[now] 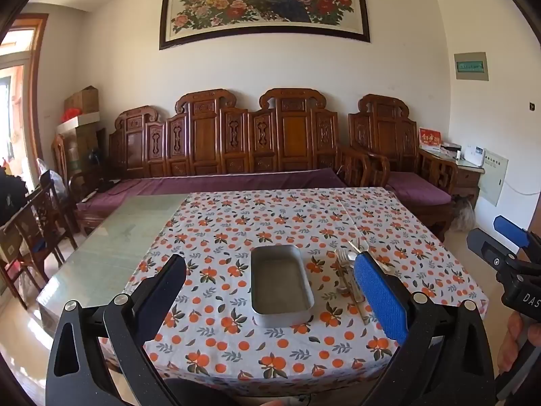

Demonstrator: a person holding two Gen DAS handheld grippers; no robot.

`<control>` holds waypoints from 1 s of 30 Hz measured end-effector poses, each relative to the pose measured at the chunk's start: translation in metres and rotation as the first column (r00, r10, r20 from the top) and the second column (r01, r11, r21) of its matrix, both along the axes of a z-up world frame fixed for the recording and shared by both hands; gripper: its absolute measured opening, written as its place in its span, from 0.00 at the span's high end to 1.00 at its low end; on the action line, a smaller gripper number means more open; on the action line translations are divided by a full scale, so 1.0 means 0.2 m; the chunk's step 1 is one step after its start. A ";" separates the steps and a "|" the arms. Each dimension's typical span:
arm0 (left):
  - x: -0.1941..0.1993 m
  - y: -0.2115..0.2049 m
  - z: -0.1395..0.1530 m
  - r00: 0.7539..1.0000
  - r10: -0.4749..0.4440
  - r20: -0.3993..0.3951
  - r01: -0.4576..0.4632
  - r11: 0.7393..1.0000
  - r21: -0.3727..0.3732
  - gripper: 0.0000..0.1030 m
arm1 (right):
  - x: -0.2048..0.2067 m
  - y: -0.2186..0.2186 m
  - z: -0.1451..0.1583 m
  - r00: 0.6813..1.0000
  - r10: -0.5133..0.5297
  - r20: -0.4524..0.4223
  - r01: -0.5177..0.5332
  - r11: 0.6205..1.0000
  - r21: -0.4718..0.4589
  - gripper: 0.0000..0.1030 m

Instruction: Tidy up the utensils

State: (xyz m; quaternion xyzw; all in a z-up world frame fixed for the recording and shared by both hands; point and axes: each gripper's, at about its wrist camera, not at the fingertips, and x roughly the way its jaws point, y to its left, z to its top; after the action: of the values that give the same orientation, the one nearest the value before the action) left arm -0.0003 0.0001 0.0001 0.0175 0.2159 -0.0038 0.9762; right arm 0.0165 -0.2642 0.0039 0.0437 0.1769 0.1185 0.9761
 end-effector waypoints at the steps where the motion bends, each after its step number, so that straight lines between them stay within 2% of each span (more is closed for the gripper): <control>1: 0.00 0.00 0.00 1.000 0.000 0.001 0.000 1.000 -0.001 0.06 | 0.00 0.00 0.00 1.000 0.000 0.000 0.000 1.000 0.001 0.03; 18: 0.00 0.00 0.00 1.000 -0.002 0.007 0.002 1.000 -0.001 0.06 | 0.00 0.01 0.00 1.000 0.003 0.002 -0.003 1.000 0.002 0.02; 19: 0.00 0.00 0.00 1.000 -0.002 0.007 0.002 1.000 -0.001 0.06 | -0.02 0.00 0.03 1.000 0.003 0.003 -0.003 1.000 0.002 0.02; 30: 0.01 -0.04 0.06 1.000 -0.005 0.011 0.005 1.000 0.001 0.06 | -0.02 0.01 0.05 1.000 0.004 0.005 -0.004 1.000 0.004 0.02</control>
State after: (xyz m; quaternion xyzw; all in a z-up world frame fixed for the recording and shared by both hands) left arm 0.0021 -0.0080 0.0116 0.0187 0.2104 -0.0060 0.9774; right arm 0.0116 -0.2626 0.0137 0.0450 0.1742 0.1212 0.9762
